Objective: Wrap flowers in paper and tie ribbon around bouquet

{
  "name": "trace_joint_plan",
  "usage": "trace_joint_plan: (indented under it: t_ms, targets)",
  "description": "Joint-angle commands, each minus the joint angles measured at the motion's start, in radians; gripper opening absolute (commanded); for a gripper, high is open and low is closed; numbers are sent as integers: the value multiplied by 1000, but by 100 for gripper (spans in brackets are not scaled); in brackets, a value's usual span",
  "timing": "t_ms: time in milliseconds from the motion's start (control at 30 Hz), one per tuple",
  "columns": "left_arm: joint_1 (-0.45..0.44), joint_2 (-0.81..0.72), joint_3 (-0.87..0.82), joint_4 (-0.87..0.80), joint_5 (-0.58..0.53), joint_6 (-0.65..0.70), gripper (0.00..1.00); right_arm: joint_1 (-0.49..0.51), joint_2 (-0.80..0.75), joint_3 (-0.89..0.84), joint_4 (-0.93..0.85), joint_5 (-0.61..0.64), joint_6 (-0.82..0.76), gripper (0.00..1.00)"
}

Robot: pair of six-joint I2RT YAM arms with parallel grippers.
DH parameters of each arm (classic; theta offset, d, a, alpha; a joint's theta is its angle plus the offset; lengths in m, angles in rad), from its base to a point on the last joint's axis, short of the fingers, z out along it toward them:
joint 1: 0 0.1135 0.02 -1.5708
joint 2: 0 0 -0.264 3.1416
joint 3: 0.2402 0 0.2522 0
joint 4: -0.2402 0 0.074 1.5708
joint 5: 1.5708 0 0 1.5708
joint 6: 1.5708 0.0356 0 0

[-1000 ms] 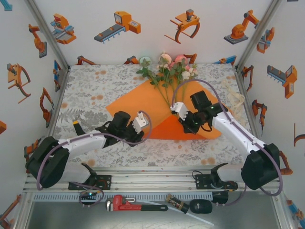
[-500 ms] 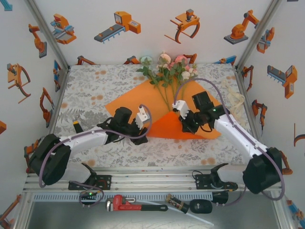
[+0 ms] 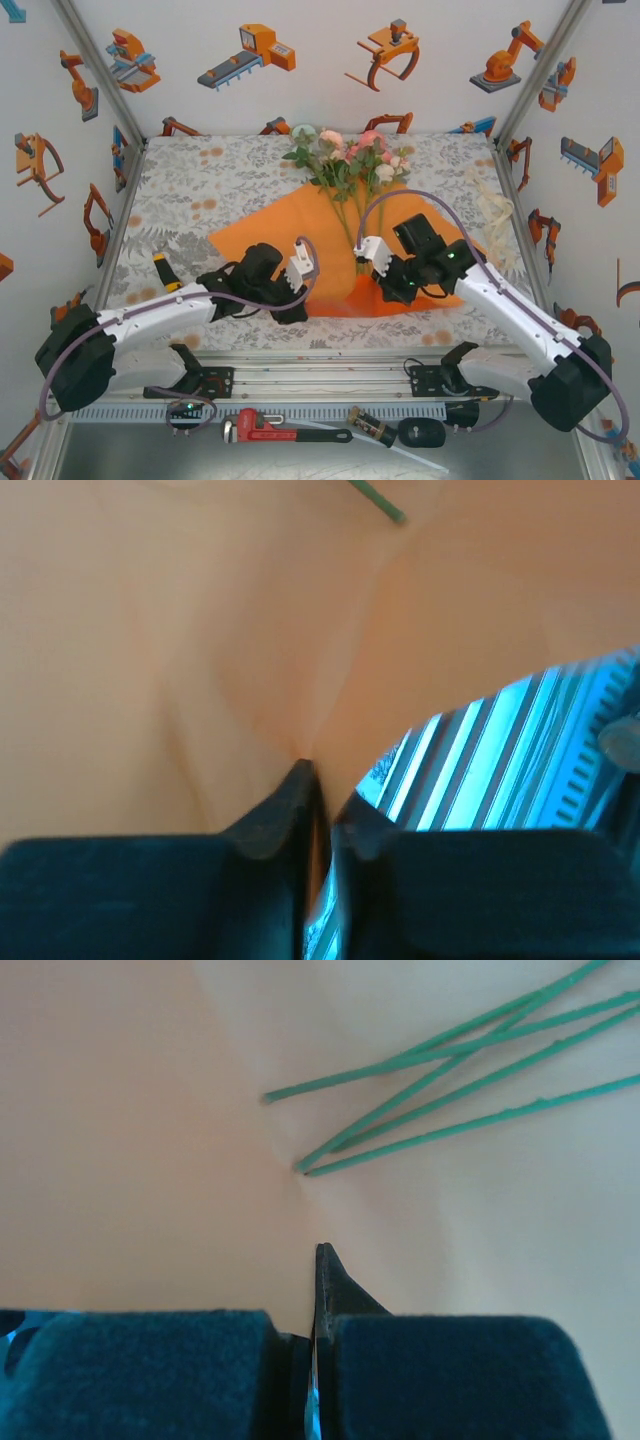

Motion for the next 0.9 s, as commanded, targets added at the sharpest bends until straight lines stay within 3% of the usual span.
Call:
trace_joint_plan:
  t_ms: [0,100,167,333,433,600,733,867]
  targets:
    - [0,-42,-23,6,-26,2,60,-34,26,-23,68,88,-11,4]
    - [7,-61,-33,60,-10,13,61,-98,102,-9,152,71,6,5]
    - [12,-48,-29,99,-12,1,68,-117,153,-2,193,73,5,6]
    - [15,92,-5,272,-47,-67,78,-147,291,10,278,61,25,10]
    - [15,207,49,291,-68,-87,76,-159,354,34,261,80,52,19]
    - [16,330,112,289,-67,-99,68,-160,355,10,250,215,104,48]
    - [17,370,147,252,-124,-73,62,-160,302,15,230,300,187,51]
    - [9,393,151,272,-256,-65,62,-160,214,48,166,423,364,55]
